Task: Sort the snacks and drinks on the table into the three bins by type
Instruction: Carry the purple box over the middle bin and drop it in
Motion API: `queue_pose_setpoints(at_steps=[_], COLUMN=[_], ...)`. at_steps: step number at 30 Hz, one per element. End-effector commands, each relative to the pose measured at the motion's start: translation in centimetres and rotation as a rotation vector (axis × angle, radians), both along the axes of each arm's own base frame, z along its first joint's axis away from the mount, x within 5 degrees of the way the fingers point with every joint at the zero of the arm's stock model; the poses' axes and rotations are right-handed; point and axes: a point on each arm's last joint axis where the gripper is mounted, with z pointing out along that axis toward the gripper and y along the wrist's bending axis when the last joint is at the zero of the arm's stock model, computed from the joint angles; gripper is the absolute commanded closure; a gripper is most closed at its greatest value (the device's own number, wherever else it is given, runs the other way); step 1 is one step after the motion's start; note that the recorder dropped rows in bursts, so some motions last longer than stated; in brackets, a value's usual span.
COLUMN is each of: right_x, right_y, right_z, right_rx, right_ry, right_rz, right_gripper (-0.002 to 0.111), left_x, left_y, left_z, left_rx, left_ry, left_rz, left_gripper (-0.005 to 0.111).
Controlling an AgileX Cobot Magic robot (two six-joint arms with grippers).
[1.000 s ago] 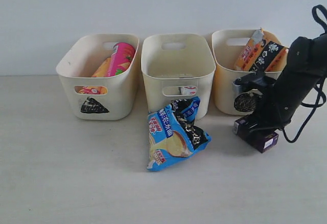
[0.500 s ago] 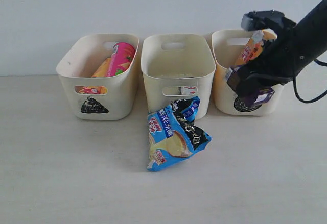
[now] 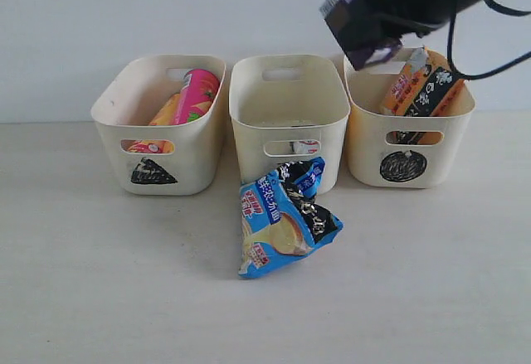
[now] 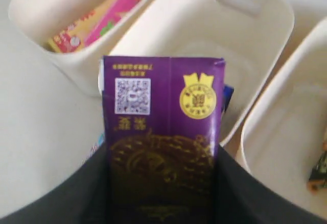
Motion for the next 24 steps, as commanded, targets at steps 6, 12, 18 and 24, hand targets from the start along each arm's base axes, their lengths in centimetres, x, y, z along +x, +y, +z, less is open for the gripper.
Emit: queue_pose_setpoints(at_steps=[6, 12, 18, 24], right_x=[4.9, 8.9, 10.9, 12.1], right_y=[3.1, 4.8, 8.8, 9.5], right_z=[-1.4, -5.7, -8.3, -11.8], right_rx=[-0.027, -0.025, -0.019, -0.059], right_ry=[-0.233, -0.206, -0.246, -0.225], right_rz=[-0.072, -0.095, -0.061, -0.062], right_gripper=[0.107, 0.107, 0.107, 0.107], left_x=[0.0, 0.0, 0.0, 0.0], left_y=[0.0, 0.0, 0.0, 0.0], left_z=[-0.2, -0.2, -0.2, -0.2], left_rx=[0.003, 0.003, 0.003, 0.003], left_ry=[-0.001, 0.001, 0.001, 0.001], left_rz=[0.003, 0.002, 0.002, 0.002], left_gripper=[0.102, 0.102, 0.102, 0.102])
